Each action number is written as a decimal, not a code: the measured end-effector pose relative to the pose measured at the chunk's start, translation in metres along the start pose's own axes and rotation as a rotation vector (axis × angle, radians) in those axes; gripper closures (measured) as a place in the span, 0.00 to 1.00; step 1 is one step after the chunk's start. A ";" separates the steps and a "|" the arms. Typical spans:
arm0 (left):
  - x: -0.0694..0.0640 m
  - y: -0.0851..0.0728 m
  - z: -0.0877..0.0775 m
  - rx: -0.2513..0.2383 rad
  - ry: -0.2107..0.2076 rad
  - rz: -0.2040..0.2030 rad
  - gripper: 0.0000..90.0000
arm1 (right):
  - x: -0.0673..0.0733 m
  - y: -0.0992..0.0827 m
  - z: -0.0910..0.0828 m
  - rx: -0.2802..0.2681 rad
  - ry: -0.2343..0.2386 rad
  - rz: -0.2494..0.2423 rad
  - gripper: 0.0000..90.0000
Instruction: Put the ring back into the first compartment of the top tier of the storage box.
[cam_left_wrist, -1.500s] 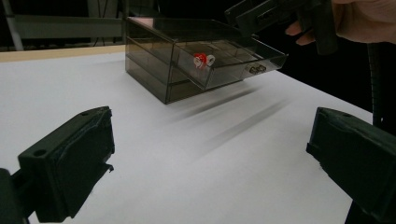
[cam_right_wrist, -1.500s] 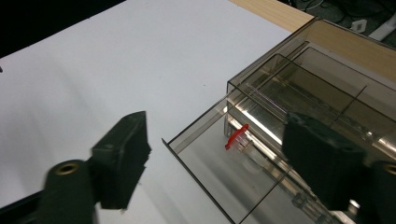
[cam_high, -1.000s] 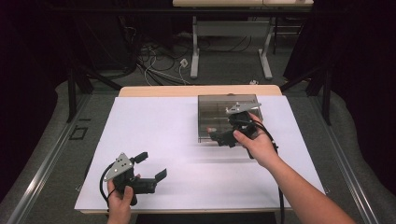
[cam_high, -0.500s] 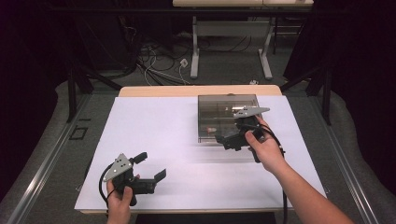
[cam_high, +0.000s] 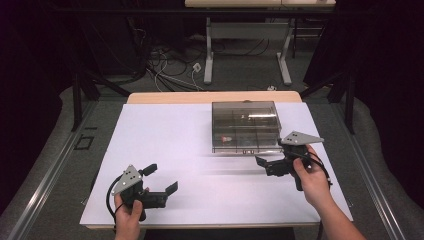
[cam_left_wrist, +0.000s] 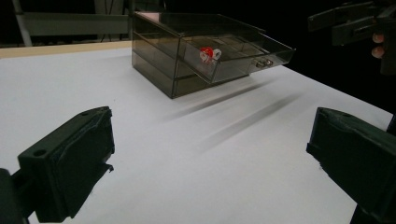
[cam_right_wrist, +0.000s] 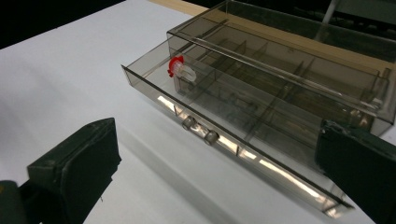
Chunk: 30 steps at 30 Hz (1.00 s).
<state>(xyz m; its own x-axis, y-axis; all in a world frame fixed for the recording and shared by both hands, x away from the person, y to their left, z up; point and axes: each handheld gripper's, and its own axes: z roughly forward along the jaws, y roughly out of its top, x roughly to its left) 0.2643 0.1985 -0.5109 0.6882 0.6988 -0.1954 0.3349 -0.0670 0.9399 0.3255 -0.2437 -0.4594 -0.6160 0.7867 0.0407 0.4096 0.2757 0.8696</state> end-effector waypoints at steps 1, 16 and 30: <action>0.001 0.000 0.000 0.000 0.002 0.008 0.00 | 0.000 0.000 0.000 0.000 0.000 0.000 0.00; 0.001 0.001 0.004 0.007 0.003 0.007 0.00 | -0.010 -0.047 -0.020 -0.017 -0.073 -0.012 0.00; 0.003 0.000 0.006 0.012 0.006 -0.004 0.00 | -0.005 -0.081 -0.029 -0.089 -0.082 -0.004 0.00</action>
<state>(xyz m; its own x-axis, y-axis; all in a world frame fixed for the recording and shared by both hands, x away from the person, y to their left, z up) 0.2697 0.1963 -0.5126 0.6828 0.7035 -0.1973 0.3454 -0.0728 0.9356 0.2760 -0.2861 -0.5158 -0.5587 0.8294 -0.0006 0.3436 0.2321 0.9100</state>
